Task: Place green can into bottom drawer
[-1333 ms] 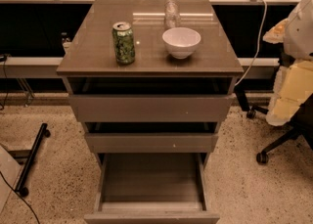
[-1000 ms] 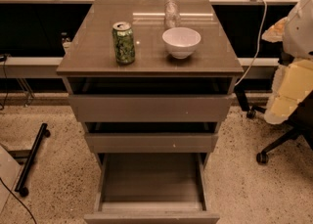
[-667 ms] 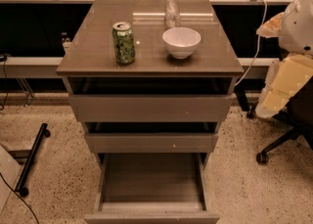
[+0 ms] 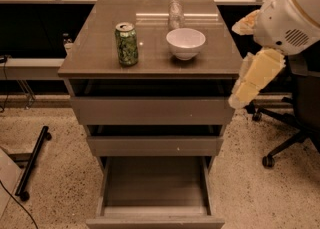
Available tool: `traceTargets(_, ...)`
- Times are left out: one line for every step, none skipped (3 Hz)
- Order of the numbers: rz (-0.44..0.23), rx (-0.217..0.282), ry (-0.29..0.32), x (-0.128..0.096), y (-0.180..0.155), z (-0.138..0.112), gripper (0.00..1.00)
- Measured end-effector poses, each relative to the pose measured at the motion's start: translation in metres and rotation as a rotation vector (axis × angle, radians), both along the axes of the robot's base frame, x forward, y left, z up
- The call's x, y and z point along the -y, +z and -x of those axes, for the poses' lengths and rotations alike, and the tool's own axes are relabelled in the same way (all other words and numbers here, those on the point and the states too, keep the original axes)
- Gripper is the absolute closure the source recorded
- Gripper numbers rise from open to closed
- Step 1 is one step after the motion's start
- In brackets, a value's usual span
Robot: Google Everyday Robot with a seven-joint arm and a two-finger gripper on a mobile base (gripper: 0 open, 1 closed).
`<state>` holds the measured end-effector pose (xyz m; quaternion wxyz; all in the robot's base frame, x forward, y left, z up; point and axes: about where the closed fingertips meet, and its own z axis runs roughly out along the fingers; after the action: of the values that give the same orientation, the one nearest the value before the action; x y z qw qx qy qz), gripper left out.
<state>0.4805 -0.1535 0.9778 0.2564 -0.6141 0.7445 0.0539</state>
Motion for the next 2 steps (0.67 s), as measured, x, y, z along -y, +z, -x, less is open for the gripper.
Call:
traceTargets(-0.067, -0.004, 0.031, -0.0188, -0.0050, -0.0155, 0.00)
traceTargets(-0.067, -0.004, 0.031, -0.0188, -0.0050, -0.0155, 0.00)
